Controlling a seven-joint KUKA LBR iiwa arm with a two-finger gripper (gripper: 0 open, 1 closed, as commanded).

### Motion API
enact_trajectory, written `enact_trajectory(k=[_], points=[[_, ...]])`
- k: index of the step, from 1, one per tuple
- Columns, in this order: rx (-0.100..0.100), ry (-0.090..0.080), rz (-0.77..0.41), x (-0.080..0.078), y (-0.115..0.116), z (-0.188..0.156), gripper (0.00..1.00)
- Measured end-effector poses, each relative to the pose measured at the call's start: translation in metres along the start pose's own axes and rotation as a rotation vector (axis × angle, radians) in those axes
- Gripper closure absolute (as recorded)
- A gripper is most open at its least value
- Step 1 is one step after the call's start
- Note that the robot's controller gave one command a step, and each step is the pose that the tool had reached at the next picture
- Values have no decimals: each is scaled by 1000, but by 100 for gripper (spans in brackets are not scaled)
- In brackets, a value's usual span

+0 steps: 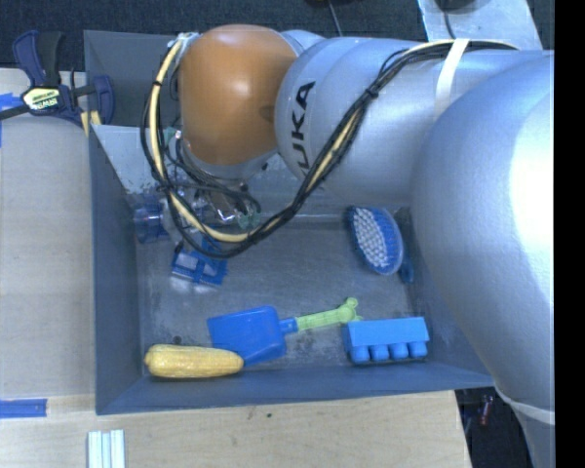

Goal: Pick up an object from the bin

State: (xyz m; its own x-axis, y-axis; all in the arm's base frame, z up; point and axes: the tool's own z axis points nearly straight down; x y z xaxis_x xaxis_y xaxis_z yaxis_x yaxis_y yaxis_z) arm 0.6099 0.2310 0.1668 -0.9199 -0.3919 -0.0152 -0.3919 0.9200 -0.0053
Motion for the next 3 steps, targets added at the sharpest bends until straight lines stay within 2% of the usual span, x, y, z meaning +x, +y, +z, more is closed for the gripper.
enact_trajectory(k=[1,2,3], points=[[-11,14,-46,66,-11,-32,100],[-1,-19,-196,-17,-9,5,100],[-7,8,116,44,-17,-7,100]])
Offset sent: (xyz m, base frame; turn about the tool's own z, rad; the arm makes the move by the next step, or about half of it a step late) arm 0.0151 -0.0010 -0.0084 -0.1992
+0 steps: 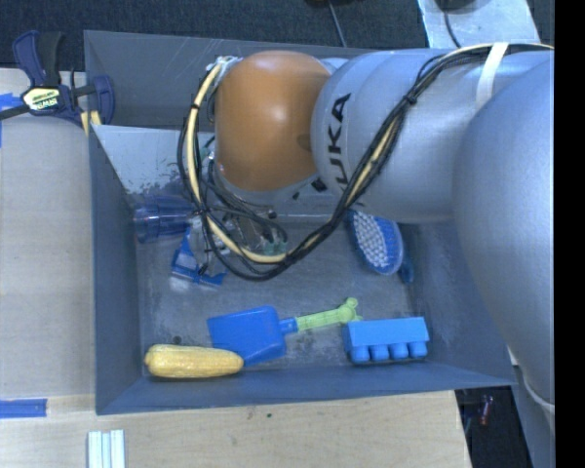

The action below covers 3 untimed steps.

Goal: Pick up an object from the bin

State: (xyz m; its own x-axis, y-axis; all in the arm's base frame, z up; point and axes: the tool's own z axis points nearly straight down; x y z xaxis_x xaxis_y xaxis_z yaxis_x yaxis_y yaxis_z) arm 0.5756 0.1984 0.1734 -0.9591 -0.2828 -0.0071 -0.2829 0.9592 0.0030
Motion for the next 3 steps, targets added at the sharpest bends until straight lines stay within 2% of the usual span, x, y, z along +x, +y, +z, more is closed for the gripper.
enact_trajectory(k=[1,2,3], points=[[2,-15,-273,-37,12,-14,100],[1,-2,210,-19,0,18,100],[1,-18,-73,-34,11,2,100]])
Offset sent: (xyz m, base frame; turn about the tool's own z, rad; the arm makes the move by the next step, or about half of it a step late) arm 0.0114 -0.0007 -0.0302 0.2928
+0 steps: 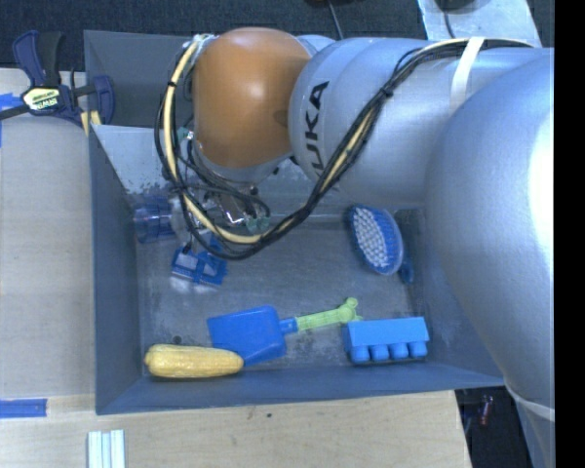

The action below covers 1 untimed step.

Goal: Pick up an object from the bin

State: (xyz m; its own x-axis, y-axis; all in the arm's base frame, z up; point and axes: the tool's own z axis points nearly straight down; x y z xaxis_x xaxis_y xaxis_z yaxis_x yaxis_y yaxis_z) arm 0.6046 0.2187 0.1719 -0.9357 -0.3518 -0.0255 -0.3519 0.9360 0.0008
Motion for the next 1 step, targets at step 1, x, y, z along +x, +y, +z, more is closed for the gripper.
enact_trajectory(k=[1], points=[[-1,8,128,-5,-9,53,100]])
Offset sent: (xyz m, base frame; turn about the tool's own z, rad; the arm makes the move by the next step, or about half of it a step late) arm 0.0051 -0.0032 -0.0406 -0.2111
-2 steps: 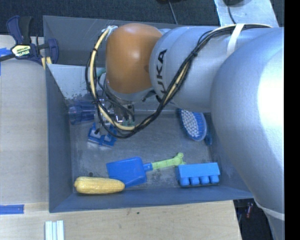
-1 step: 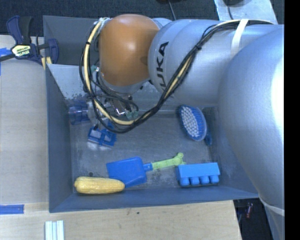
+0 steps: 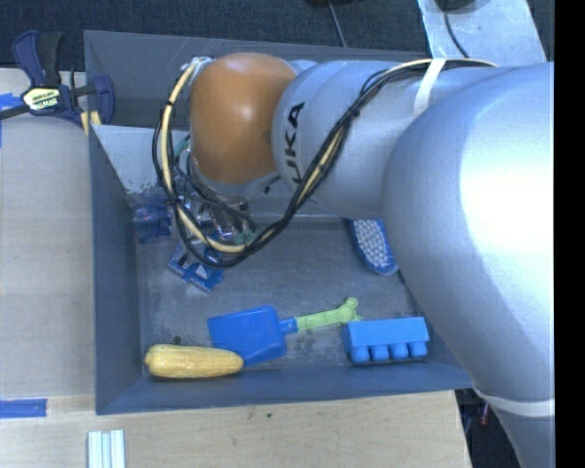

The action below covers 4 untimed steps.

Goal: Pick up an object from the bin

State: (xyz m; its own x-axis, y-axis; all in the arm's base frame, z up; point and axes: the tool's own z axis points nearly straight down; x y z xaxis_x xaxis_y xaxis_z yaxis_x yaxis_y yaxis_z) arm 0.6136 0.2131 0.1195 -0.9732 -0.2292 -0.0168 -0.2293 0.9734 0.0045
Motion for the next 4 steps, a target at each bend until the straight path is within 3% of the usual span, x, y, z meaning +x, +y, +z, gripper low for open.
enact_trajectory(k=[1,3,4], points=[[0,-12,-154,-1,2,-1,100],[0,-16,-223,0,1,-20,100],[-2,-27,-146,34,13,-111,100]])
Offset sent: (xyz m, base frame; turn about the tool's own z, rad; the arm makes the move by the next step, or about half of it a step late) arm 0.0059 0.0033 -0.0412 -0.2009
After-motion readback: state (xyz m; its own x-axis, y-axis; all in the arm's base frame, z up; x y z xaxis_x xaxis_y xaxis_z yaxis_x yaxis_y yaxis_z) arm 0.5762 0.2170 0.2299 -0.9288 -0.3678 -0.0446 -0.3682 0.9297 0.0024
